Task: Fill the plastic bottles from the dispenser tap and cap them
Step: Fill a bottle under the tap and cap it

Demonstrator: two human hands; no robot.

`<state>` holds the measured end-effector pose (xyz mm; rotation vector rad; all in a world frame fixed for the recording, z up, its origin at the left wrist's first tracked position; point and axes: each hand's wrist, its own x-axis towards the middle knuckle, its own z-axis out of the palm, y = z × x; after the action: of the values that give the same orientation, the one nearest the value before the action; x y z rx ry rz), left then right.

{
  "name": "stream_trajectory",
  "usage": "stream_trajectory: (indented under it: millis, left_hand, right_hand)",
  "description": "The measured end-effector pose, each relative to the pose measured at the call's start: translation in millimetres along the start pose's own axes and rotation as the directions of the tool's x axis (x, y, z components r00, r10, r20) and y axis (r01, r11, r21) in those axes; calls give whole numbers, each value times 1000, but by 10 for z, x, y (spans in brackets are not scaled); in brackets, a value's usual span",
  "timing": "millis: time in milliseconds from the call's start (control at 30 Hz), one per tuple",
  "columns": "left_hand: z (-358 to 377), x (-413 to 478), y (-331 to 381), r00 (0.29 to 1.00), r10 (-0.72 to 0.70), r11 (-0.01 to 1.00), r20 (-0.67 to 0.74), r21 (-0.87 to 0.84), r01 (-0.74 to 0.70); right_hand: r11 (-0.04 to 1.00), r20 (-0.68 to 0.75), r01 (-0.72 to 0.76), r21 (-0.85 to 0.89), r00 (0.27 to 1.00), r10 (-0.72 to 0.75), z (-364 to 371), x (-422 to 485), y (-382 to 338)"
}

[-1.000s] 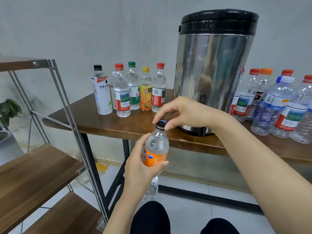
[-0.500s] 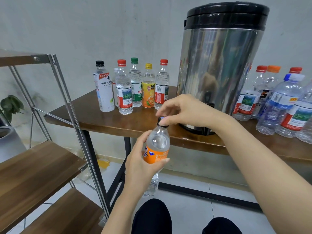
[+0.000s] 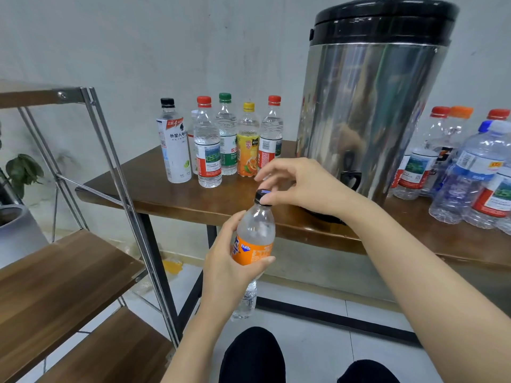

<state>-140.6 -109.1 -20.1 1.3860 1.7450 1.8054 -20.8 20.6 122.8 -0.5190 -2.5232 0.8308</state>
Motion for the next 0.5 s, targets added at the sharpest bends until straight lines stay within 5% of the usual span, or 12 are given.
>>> stream_trajectory:
  millis: [267,433,500]
  left_hand:
    - [-97,192,62,999,-9,995,-45,-96,5]
    - [-262,694,195,979,37,992,-201,-109,-59]
    - [-253,915,288,964,84,990,-254,-88,-110]
  right_hand:
    - [993,-122,-122,-2,985,121,186,44,168]
    - [972,149,-227,-61,961,234,454,78,258]
    - [977,176,-211,44,964,200,644,146,210]
